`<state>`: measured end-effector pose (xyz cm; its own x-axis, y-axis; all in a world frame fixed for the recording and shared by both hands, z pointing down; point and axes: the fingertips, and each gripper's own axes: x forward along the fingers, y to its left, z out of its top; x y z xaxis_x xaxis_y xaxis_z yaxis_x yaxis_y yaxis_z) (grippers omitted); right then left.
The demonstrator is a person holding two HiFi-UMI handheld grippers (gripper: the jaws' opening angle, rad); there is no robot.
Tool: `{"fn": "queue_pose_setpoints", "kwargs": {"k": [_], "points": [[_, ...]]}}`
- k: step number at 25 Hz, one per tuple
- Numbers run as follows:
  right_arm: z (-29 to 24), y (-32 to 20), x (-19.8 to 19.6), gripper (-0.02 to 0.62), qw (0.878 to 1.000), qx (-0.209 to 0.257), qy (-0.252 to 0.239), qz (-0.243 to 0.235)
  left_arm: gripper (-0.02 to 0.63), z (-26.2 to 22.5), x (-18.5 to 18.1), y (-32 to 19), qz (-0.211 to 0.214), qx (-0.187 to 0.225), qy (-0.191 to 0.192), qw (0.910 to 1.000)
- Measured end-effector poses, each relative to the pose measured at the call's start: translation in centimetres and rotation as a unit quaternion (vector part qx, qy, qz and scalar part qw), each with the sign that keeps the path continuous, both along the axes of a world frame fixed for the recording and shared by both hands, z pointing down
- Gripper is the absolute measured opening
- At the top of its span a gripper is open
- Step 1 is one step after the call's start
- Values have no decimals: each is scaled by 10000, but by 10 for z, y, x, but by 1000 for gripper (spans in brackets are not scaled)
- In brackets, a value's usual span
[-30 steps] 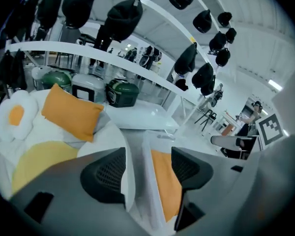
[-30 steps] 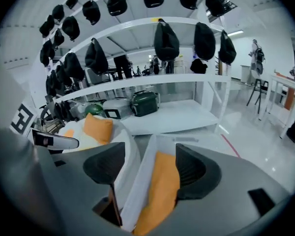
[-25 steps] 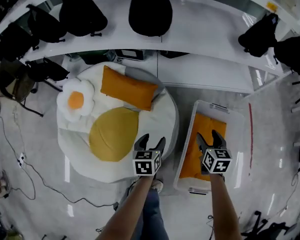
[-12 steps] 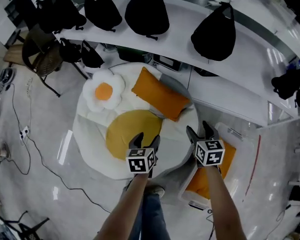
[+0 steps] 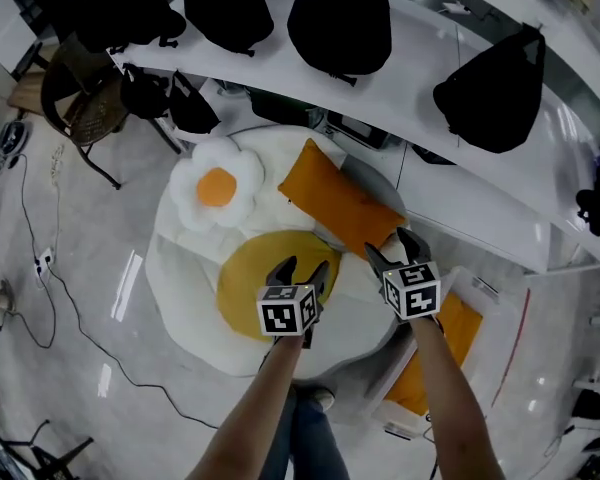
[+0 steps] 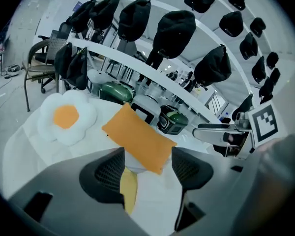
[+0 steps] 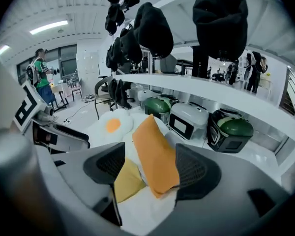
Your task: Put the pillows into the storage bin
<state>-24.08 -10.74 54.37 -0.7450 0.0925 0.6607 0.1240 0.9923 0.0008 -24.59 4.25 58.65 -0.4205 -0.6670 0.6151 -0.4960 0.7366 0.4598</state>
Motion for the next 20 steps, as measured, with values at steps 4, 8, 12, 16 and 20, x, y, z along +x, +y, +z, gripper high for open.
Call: {"fn": "queue_pose_setpoints", "kwargs": {"k": [4,8,12,16,20], "points": [[33,-7,-28,302,9994,252,87,-199,296,35,-25,-17,51,203,83,9997],[75,-15,-47,304,9969,514,247,-534,305,78,-41,-39,209,356,201,9989],[115,-27,-68,312,9938,658,323,-838,313,124,-54,-59,388,380,247,9982],[149,-37,-88,331,9904,796,307,-1091,318,167,-62,-80,515,432,191,9976],[183,-39,-96,360,9878,620,424,-1360,322,203,-68,-100,585,524,306,9964]]}}
